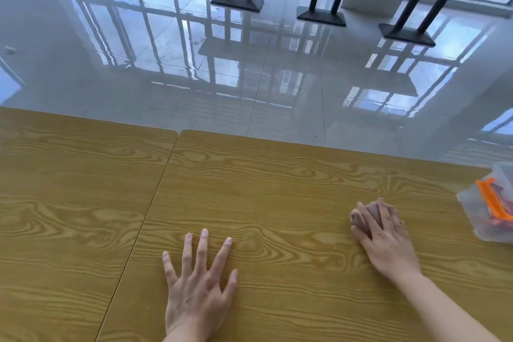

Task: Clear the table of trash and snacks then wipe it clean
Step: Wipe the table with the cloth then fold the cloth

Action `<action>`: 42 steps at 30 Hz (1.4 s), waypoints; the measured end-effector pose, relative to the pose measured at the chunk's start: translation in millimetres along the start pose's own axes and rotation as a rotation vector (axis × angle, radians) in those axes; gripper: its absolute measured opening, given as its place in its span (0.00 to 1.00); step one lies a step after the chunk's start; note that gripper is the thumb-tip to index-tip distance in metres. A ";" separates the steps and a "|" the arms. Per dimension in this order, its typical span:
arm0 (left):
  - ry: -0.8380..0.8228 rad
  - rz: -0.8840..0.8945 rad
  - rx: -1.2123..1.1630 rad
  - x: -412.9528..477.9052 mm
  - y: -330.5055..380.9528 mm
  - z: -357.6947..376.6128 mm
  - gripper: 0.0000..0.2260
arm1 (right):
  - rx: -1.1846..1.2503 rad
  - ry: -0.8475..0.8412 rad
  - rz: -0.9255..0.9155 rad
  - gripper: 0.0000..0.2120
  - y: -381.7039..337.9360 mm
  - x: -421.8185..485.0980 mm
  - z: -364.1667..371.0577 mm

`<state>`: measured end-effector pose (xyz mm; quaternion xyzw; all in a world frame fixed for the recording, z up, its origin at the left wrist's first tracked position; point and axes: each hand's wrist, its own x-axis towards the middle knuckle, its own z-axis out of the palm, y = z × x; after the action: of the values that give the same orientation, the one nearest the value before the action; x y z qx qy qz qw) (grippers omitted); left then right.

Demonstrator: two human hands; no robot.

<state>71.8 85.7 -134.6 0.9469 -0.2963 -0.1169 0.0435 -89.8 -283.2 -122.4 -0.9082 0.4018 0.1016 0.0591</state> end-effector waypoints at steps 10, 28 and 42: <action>0.037 -0.034 0.046 -1.8 3.4 3.0 0.28 | 0.068 0.012 -0.280 0.32 -126.5 -5.7 14.9; -0.049 -0.231 -0.133 0.2 30.7 3.4 0.28 | 0.300 -0.046 -0.501 0.41 -78.1 -95.8 -2.8; 0.026 0.259 -0.093 -1.6 51.7 -14.5 0.36 | 0.398 -0.292 -0.687 0.36 -143.7 -64.8 -20.2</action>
<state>45.6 44.4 -112.3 0.8992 -0.4096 -0.1116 0.1057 -23.0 -144.2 -84.0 -0.9362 0.0750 0.1243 0.3201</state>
